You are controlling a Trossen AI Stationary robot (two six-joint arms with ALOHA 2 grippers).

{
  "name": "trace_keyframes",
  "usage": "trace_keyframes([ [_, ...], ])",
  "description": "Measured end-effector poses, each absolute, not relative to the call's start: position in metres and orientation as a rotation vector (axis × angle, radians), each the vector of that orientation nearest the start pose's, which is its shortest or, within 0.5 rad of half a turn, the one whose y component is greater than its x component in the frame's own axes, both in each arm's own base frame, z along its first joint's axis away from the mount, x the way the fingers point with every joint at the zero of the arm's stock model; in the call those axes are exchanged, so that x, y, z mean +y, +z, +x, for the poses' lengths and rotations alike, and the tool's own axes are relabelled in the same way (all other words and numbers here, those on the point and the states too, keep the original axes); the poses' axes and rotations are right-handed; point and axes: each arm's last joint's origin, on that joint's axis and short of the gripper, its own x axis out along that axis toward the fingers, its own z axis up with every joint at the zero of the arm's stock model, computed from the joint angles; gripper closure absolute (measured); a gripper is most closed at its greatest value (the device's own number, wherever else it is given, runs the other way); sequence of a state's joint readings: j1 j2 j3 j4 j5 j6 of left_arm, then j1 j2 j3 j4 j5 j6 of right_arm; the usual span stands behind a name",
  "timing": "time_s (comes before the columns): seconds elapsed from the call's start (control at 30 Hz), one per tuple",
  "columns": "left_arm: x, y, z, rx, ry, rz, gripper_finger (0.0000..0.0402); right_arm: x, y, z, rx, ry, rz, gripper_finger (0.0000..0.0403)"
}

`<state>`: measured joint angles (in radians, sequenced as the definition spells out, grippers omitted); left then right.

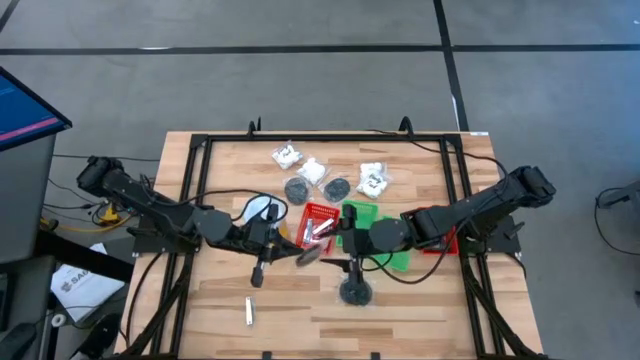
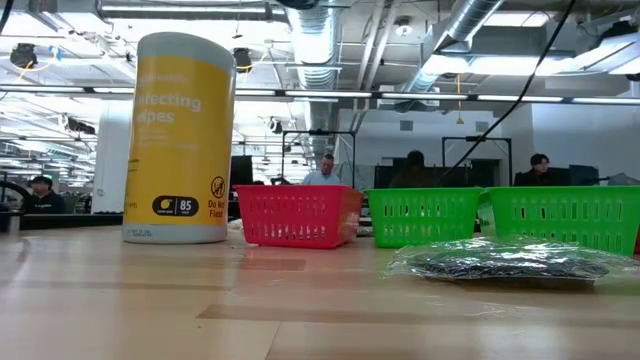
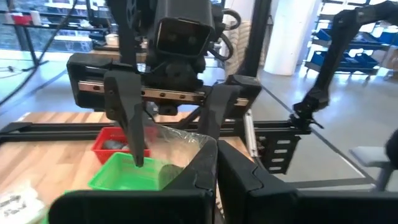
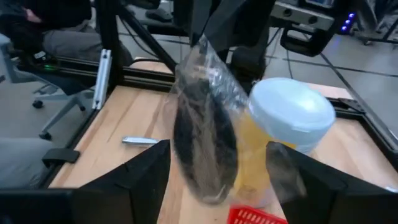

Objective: Pick & Place Travel size toiletries
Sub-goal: Put the black hairbrush into the right green bin

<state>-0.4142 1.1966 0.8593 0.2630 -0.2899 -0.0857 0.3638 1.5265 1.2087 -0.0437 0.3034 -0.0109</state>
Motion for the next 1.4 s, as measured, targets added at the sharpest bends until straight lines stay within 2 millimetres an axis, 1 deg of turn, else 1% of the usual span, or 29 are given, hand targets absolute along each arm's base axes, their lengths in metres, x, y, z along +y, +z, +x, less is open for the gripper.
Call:
trace_keyframes([
  [0.17, -0.09, 0.318, 0.255, 0.07, -0.076, -0.056, 0.0401, 0.11, 0.314, 0.332, 0.347, 0.109, -0.111, 0.0188],
  [0.3, -0.083, 0.318, 0.257, 0.067, -0.049, -0.057, 0.0401, 0.108, 0.314, 0.333, 0.347, 0.106, -0.11, 0.0233],
  [0.4, -0.08, 0.318, 0.258, 0.066, -0.038, -0.057, 0.0401, 0.107, 0.314, 0.333, 0.347, 0.105, -0.11, 0.0284],
  [0.53, -0.078, 0.318, 0.258, 0.068, -0.032, -0.057, 0.0401, 0.107, 0.314, 0.333, 0.345, 0.109, -0.136, 0.037],
  [0.57, -0.078, 0.318, 0.259, 0.068, -0.031, -0.057, 0.0401, 0.107, 0.314, 0.333, 0.345, 0.11, -0.136, 0.0381],
  [0.6, -0.078, 0.318, 0.259, 0.067, -0.031, -0.057, 0.0401, 0.107, 0.314, 0.333, 0.346, 0.109, -0.136, 0.0384],
  [0.73, -0.078, 0.318, 0.259, 0.065, -0.031, -0.033, 0.0401, 0.107, 0.314, 0.333, 0.346, 0.101, -0.129, 0.0372],
  [0.83, -0.078, 0.318, 0.259, 0.064, -0.01, -0.01, 0.0401, 0.107, 0.314, 0.333, 0.346, 0.099, -0.132, 0.0386],
  [0.93, -0.077, 0.318, 0.259, 0.062, 0.024, -0.009, 0.0398, 0.107, 0.315, 0.332, 0.347, 0.098, -0.135, 0.0386],
  [1.07, -0.075, 0.318, 0.258, 0.061, 0.079, -0.006, 0.0388, 0.104, 0.318, 0.325, 0.372, 0.084, -0.14, 0.0386],
  [1.23, -0.074, 0.322, 0.255, 0.048, 0.086, -0.011, 0.0369, 0.098, 0.32, 0.314, 0.438, 0.015, -0.132, 0.0386],
  [1.4, -0.075, 0.323, 0.252, 0.045, 0.077, -0.012, 0.0355, 0.098, 0.315, 0.299, 0.553, -0.068, -0.136, 0.0386],
])
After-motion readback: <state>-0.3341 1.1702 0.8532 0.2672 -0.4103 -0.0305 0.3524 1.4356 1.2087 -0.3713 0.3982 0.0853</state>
